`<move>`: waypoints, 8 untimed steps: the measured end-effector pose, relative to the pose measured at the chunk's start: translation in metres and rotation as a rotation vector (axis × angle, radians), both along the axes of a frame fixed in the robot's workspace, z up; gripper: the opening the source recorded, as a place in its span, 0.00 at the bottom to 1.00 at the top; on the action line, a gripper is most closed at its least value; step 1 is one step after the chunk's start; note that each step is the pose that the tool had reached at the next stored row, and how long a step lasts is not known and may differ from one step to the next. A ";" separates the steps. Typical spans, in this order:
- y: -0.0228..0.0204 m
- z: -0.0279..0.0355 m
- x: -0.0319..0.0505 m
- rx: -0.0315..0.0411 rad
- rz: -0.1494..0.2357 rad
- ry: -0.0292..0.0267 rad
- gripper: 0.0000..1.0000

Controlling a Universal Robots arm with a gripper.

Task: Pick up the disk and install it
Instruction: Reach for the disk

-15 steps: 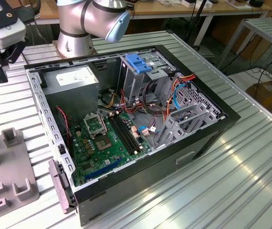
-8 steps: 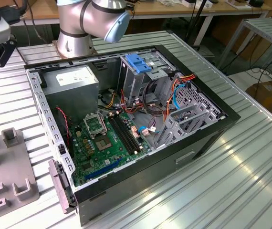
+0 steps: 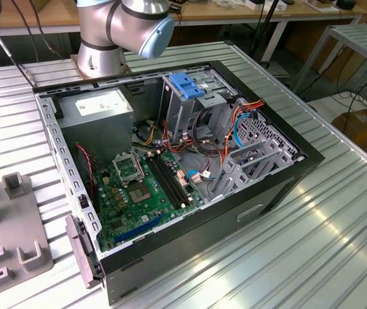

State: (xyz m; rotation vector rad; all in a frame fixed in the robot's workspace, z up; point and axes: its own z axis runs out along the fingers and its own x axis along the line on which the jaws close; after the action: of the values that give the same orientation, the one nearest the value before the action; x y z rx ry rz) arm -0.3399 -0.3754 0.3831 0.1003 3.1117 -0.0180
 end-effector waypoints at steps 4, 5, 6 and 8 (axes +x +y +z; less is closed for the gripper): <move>0.0007 -0.0007 -0.0243 0.0000 0.000 0.0011 0.10; 0.0007 -0.0008 -0.0288 0.0001 0.000 0.0014 0.10; 0.0009 -0.0008 -0.0343 0.0000 0.000 0.0021 0.10; 0.0011 -0.0013 -0.0454 0.0001 0.000 0.0032 0.10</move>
State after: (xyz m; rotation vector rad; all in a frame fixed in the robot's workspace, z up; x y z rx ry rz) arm -0.3853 -0.3743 0.3818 0.1005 3.1149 -0.0180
